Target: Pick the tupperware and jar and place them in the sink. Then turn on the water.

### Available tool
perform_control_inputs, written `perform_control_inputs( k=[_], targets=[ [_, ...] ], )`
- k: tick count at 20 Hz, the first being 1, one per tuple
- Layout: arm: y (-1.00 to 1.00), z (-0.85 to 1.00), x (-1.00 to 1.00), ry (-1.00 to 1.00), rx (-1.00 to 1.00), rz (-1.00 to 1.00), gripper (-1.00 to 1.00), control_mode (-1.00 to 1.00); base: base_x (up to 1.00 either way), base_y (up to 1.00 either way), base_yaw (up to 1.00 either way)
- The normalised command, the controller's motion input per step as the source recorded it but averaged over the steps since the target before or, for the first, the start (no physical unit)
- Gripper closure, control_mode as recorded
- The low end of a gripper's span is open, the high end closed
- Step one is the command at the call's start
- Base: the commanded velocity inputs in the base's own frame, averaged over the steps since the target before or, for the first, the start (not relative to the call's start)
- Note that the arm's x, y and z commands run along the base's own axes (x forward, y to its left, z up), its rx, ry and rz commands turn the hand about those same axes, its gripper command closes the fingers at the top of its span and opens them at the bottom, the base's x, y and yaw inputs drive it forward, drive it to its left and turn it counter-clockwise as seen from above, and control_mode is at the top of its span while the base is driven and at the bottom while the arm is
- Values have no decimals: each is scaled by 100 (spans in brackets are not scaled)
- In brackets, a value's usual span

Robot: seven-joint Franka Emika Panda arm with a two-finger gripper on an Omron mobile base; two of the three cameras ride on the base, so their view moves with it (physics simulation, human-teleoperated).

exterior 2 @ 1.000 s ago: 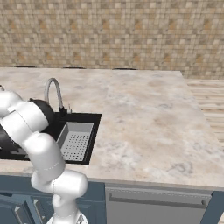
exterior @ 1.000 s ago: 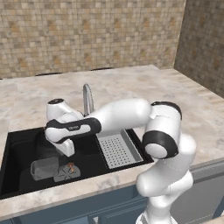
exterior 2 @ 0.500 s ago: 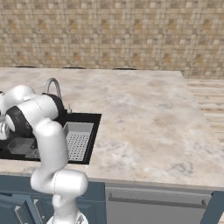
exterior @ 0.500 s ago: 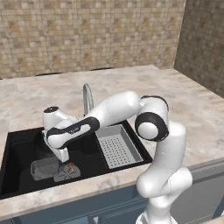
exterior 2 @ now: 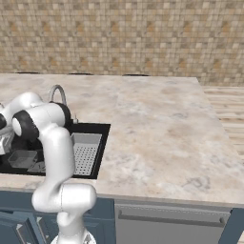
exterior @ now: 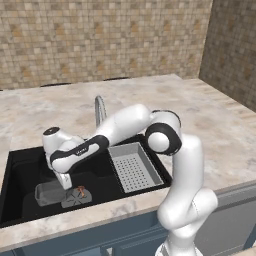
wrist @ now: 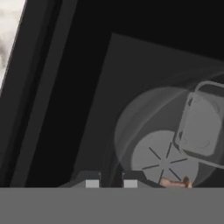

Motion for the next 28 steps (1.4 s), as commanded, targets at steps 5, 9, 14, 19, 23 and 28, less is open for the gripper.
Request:
perform_control_inputs(
  k=[5,9,14,19,23,28],
  targets=[
    [11,-17,18,0,0,-4,100,-100,0,0,0],
    [11,-16,21,0,0,-3,100,-100,0,0,0],
    [5,-24,16,0,0,-3,100,-100,0,0,0],
    [3,-29,17,0,0,-3,100,-100,0,0,0],
    [3,-22,23,0,0,-2,100,-100,0,0,0],
    [10,-18,27,0,0,-2,100,-100,0,0,0]
  ],
)
